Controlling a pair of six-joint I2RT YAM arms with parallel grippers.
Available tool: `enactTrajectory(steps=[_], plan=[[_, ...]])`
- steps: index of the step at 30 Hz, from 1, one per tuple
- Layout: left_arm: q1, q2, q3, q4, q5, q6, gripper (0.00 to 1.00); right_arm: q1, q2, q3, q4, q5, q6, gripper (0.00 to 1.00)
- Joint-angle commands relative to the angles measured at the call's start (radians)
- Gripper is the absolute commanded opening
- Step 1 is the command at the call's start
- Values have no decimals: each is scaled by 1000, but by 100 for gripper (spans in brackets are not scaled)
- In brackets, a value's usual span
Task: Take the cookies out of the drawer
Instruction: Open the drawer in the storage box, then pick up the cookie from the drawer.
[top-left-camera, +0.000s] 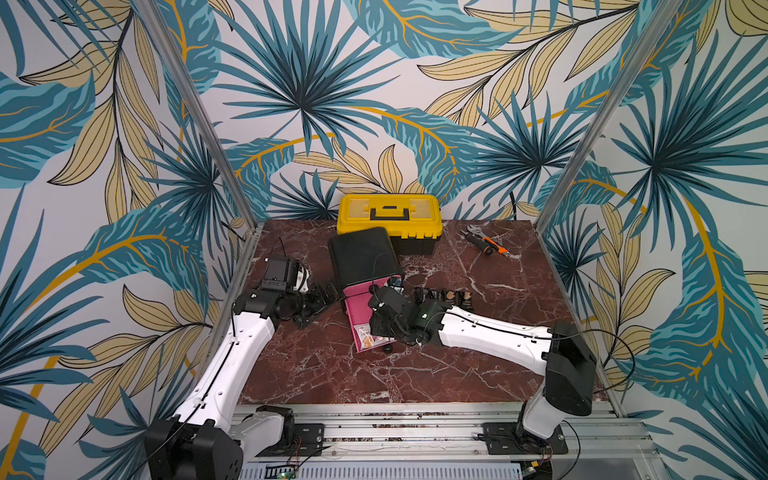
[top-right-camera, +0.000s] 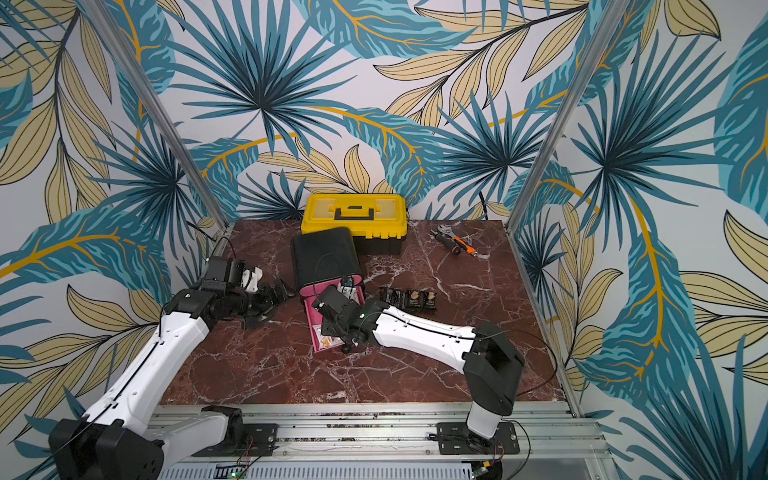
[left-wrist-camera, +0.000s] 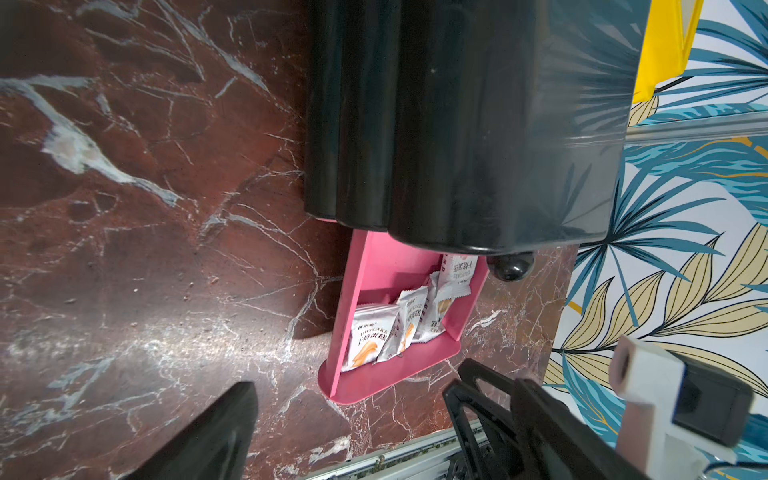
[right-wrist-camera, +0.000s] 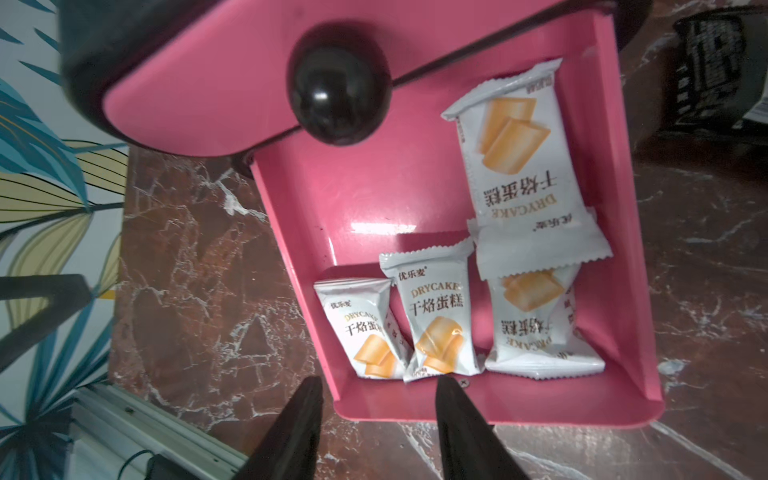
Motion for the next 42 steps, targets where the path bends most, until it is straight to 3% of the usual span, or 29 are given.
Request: enactTrajectory(steps=[1,42], plan=[[9,-26,-20,-20,-6,2,100,-4,21,18,-110,11,-55,49],[8,-73,7,-95,-16,16,100,-26,242,85,-60,-48,-145,48]])
